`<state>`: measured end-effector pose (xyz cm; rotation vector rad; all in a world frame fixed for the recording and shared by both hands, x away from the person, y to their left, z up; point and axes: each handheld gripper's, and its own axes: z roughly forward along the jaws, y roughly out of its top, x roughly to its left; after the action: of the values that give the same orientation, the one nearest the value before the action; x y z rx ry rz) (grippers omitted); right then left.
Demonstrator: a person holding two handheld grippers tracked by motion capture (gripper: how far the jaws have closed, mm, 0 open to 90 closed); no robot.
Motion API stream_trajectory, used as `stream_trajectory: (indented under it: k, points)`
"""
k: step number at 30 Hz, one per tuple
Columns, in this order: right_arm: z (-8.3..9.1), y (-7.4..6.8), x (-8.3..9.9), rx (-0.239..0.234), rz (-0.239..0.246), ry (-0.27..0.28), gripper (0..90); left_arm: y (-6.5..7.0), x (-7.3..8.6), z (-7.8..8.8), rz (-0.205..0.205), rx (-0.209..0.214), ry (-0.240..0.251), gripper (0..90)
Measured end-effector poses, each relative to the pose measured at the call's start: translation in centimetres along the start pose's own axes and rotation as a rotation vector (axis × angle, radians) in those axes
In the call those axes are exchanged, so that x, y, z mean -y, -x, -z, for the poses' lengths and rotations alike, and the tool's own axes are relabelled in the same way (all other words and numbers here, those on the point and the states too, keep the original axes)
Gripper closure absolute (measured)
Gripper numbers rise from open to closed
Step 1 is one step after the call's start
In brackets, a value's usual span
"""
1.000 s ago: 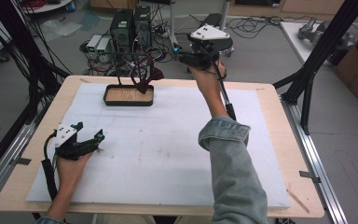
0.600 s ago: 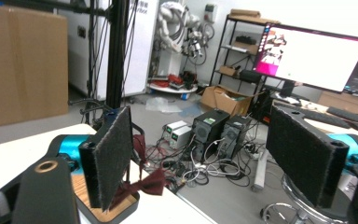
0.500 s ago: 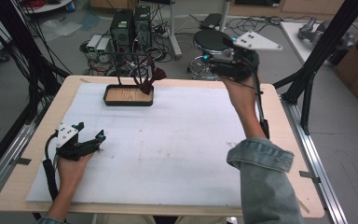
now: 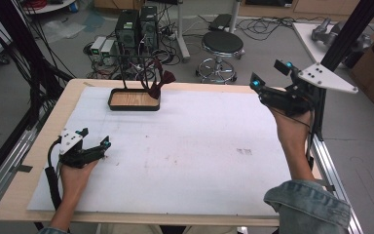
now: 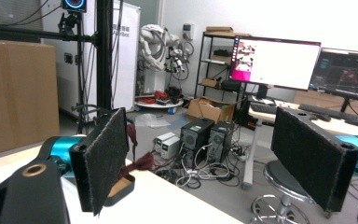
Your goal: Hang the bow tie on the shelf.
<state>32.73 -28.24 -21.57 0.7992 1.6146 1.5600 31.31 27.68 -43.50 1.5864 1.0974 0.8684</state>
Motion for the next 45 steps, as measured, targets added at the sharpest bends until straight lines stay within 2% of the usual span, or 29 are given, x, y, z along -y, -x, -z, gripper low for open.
stream_trajectory:
  k: [1, 3, 7, 8, 9, 11, 12, 13, 14, 17, 19, 20, 21, 22, 23, 26, 28, 31, 33, 35, 36, 40, 45]
  points:
    - [1.0, 0.1, 0.8, 0.009, -0.009, 0.006, 17.4, 0.0, 0.0, 0.0, 0.0, 0.0, 0.001, 16.4]
    - [1.5, 0.2, 1.3, 0.011, -0.018, 0.003, 17.0, -0.1, 0.0, 0.1, 0.003, -0.003, -0.001, 16.4]
    - [3.2, 0.3, 3.5, 0.021, -0.054, -0.004, 16.0, -0.1, 0.0, 0.2, 0.006, -0.006, 0.001, 16.2]
    - [3.9, 0.3, 4.8, 0.025, -0.078, -0.008, 15.7, -0.2, 0.0, 0.2, 0.006, -0.007, 0.0, 16.2]
    - [3.9, 0.3, 4.8, 0.025, -0.078, -0.008, 15.7, -0.2, 0.0, 0.2, 0.006, -0.006, 0.0, 16.2]
    - [4.5, 0.1, 6.2, 0.029, -0.101, -0.017, 15.3, -0.2, 0.0, 0.2, 0.007, -0.006, -0.001, 16.2]
    - [5.1, -0.2, 7.7, 0.032, -0.111, -0.021, 15.4, -0.2, 0.1, 0.2, 0.008, -0.005, -0.001, 16.2]
    - [5.3, -0.4, 8.5, 0.034, -0.114, -0.023, 15.4, -0.2, 0.1, 0.2, 0.007, -0.005, -0.002, 16.2]
    - [5.3, -0.4, 8.5, 0.034, -0.114, -0.023, 15.4, -0.2, 0.1, 0.2, 0.007, -0.005, -0.002, 16.2]
    - [5.9, -0.9, 10.8, 0.043, -0.129, -0.028, 15.4, -0.1, 0.1, 0.1, 0.005, -0.003, -0.003, 16.2]
    - [6.2, -1.1, 12.2, 0.041, -0.162, -0.035, 15.3, -0.1, 0.1, 0.1, 0.006, -0.003, -0.003, 16.2]
    - [6.4, -1.3, 13.7, 0.036, -0.19, -0.053, 15.3, -0.2, 0.1, 0.1, 0.005, -0.002, -0.003, 16.2]
    - [6.4, -1.3, 13.7, 0.036, -0.19, -0.053, 15.3, -0.2, 0.1, 0.1, 0.005, -0.003, -0.003, 16.2]
    - [6.4, -1.6, 14.7, 0.034, -0.204, -0.064, 15.3, -0.2, 0.1, 0.1, 0.007, -0.003, -0.001, 16.2]
    - [6.4, -1.6, 14.7, 0.034, -0.204, -0.064, 15.3, -0.2, 0.1, 0.1, 0.005, -0.002, -0.004, 16.2]
    - [6.5, -2.0, 16.3, 0.03, -0.224, -0.084, 15.3, -0.1, 0.1, 0.1, 0.003, -0.002, -0.003, 16.2]
    - [6.6, -2.4, 18.1, 0.033, -0.233, -0.107, 15.4, -0.2, 0.0, 0.2, 0.005, -0.004, -0.001, 16.2]
    - [6.7, -2.6, 18.9, 0.031, -0.242, -0.116, 15.3, -0.1, 0.1, 0.2, 0.005, -0.004, -0.003, 16.2]
    - [6.8, -3.1, 20.0, 0.026, -0.231, -0.148, 15.3, -0.1, 0.0, 0.2, 0.001, -0.004, -0.006, 16.2]
    - [6.9, -3.3, 20.4, 0.026, -0.227, -0.16, 15.3, -0.1, 0.1, 0.3, 0.002, -0.004, -0.004, 16.2]
    - [6.9, -3.4, 21.0, 0.021, -0.237, -0.172, 15.3, -0.1, 0.1, 0.3, 0.002, -0.005, -0.004, 16.2]
    - [7.0, -3.7, 21.9, 0.023, -0.239, -0.188, 15.3, -0.1, 0.0, 0.3, 0.0, -0.004, -0.006, 16.2]
    - [7.0, -3.9, 21.9, 0.022, -0.237, -0.191, 15.2, -0.1, 0.1, 0.2, 0.001, -0.004, -0.007, 16.2]
